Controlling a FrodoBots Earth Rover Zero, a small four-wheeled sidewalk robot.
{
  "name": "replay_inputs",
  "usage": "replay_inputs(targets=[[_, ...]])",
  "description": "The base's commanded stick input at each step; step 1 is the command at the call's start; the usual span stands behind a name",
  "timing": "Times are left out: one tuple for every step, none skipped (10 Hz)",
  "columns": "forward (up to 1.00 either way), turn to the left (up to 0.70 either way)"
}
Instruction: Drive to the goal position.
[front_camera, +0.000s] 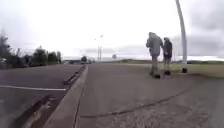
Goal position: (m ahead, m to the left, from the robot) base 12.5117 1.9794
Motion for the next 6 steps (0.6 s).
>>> replay_inputs(targets=[[1.00,0.00],[1.00,0.00],[1.00,0.00],[1.00,0.00],[1.00,0.00],[1.00,0.00]])
